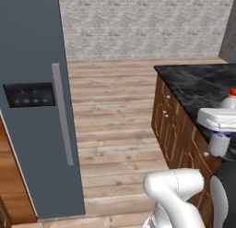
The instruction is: Take the bottled waters from the counter and place them in the freezer to freeze. Close the freezer door after placing the bottles.
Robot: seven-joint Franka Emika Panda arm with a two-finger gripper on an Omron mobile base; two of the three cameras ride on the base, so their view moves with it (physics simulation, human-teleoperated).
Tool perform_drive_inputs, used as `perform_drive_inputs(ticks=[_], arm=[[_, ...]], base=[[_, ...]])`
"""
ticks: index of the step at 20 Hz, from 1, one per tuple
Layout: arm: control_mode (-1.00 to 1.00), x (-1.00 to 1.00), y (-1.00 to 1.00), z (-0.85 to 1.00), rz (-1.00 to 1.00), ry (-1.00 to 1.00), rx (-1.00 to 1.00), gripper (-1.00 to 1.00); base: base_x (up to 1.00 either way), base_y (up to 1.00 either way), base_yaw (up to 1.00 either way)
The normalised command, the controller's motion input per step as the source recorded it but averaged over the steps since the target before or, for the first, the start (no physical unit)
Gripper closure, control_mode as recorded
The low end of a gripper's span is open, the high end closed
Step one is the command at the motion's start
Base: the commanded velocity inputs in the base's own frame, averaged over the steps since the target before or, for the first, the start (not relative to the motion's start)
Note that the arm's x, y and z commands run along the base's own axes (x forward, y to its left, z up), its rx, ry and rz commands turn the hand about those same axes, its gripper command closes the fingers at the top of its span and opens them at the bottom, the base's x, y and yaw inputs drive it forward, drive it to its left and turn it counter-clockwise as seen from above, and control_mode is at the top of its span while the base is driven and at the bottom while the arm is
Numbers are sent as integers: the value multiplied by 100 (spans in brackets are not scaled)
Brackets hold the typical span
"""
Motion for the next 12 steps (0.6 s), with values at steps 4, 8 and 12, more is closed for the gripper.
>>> perform_drive_inputs(ticks=[4, 8, 12], arm=[[100, 0, 0, 0, 0, 0, 0, 100], [100, 0, 0, 0, 0, 0, 0, 100], [100, 0, 0, 0, 0, 0, 0, 100]], base=[[61, -3, -6], [71, -1, -11], [51, -47, 0]])
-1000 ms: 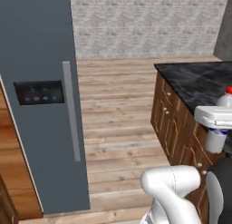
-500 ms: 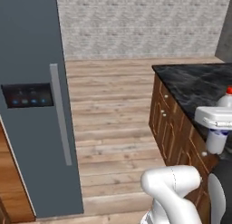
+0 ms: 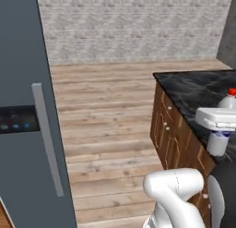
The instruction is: Take the bottled waters from the counter and place them in the freezer to freeze. Close the freezer door after placing the bottles.
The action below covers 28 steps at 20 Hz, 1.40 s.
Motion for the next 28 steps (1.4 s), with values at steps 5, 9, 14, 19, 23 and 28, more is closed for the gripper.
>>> perform_drive_inputs(ticks=[5, 9, 14, 19, 23, 28], arm=[[100, 0, 0, 0, 0, 0, 0, 100], [100, 0, 0, 0, 0, 0, 0, 100], [100, 0, 0, 0, 0, 0, 0, 100], [100, 0, 0, 0, 0, 0, 0, 100], [100, 0, 0, 0, 0, 0, 0, 100], [100, 0, 0, 0, 0, 0, 0, 100]], base=[[69, -27, 11], [77, -5, 18], [76, -10, 19], [71, -14, 35], [79, -9, 49], [63, -11, 59]])
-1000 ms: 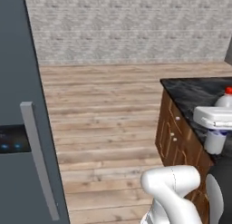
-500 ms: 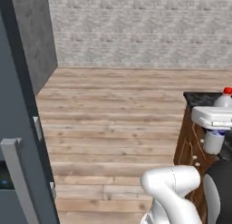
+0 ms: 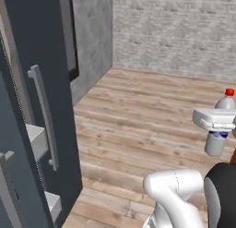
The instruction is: Take the bottled waters from the counter and place them in the freezer to freeze. Close the freezer door after placing the bottles.
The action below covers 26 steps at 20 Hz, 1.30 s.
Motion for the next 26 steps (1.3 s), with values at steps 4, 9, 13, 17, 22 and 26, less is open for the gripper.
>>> perform_drive_inputs(ticks=[4, 9, 13, 17, 22, 26], arm=[[100, 0, 0, 0, 0, 0, 0, 100], [100, 0, 0, 0, 0, 0, 0, 100], [100, 0, 0, 0, 0, 0, 0, 100], [100, 0, 0, 0, 0, 0, 0, 100], [100, 0, 0, 0, 0, 0, 0, 100], [100, 0, 0, 0, 0, 0, 0, 100]], base=[[56, -4, 71], [60, -6, 81], [48, -50, 68], [48, -44, 64], [33, -9, 82], [31, 0, 89]])
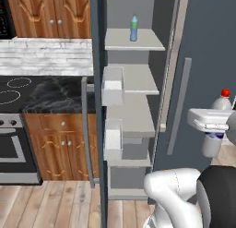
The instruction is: Take the bottled waters from the counter and place them in the freezer to freeze. Close the freezer door after placing the bottles.
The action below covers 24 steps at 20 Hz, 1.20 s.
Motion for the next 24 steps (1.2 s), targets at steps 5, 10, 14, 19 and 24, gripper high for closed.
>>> perform_drive_inputs(ticks=[5, 10, 14, 19, 24], arm=[[100, 0, 0, 0, 0, 0, 0, 100], [100, 0, 0, 0, 0, 0, 0, 100], [100, 0, 0, 0, 0, 0, 0, 100], [100, 0, 0, 0, 0, 0, 0, 100], [100, 0, 0, 0, 0, 0, 0, 100]], base=[[16, -56, 63], [24, -73, 23], [60, -28, 5], [31, 18, 0], [15, 33, 0]])
